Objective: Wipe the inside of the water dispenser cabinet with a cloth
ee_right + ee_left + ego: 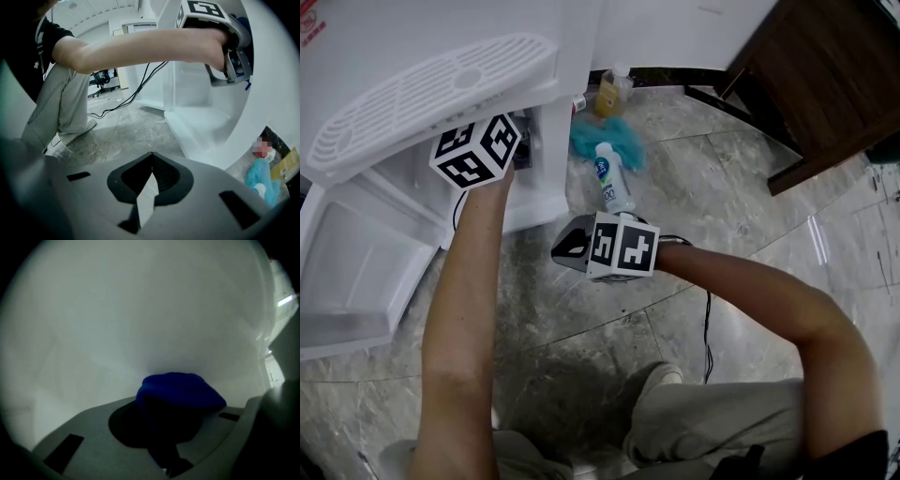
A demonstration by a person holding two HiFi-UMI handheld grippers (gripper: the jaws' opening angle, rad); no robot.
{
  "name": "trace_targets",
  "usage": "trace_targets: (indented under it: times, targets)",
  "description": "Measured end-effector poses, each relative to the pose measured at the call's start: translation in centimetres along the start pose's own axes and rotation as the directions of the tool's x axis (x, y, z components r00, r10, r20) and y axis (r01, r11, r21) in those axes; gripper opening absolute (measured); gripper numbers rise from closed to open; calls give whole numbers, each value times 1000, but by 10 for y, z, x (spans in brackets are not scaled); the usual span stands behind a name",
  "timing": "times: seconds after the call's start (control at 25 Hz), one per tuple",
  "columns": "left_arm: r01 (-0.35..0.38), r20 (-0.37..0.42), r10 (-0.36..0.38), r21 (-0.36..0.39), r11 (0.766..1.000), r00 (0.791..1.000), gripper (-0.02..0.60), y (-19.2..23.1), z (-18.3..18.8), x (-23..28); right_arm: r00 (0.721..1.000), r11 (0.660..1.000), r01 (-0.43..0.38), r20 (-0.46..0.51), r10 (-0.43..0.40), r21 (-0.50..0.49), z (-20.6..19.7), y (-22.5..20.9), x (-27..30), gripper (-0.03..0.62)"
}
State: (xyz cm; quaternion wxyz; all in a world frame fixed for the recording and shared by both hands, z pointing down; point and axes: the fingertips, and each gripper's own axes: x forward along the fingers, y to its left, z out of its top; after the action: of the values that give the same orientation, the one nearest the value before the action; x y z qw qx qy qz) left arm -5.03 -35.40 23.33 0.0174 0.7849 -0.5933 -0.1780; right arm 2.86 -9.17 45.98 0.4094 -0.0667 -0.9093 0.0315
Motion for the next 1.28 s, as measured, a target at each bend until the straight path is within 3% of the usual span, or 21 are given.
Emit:
trace_targets:
  times: [0.16, 0.36, 0.56, 0.68, 0.76, 0.84, 0.92, 1.0, 1.16, 1.28]
  targets:
    - [18, -8, -18, 9, 1000, 1000, 57, -5, -2, -3, 1000, 1000, -4, 23, 4, -13, 15, -2, 3, -2]
    - [-8, -21, 9, 45, 999, 1000, 57, 8, -1, 7, 999, 1000, 0, 37, 0, -8, 16, -5, 0, -2]
    - [3, -36, -5, -42, 999, 999, 55, 5, -4, 8, 1000, 1000, 20, 4, -20, 18, -2, -11, -3, -2]
    - [72, -88, -74, -26, 997, 993, 57, -6, -9, -4, 999, 999, 35, -21, -35, 4, -5, -20, -1, -2]
    - [151, -144, -152, -17, 988, 978, 57, -16, -15, -17, 998, 999, 54, -37, -54, -9, -5, -29, -2, -2]
    - [237, -231, -235, -19, 971, 944, 57, -25, -27, -34, 996, 997, 76, -45, -77, -18, -1, -38, -4, -2]
    - [316, -340, -299, -5, 949, 892, 57, -34, -41, -59, 994, 995, 99, -51, -100, -30, 4, -45, -7, -2]
    - [377, -421, -337, 11, 926, 842, 57, -38, -46, -87, 991, 993, 112, -62, -115, -44, 9, -49, -8, -2]
    - [457, -519, -377, 28, 889, 767, 57, -36, -38, -131, 990, 990, 124, -62, -128, -66, 26, -46, -8, -2]
    - [535, -617, -403, 34, 844, 676, 57, -36, -37, -169, 991, 990, 119, -46, -123, -79, 43, -41, -3, -2]
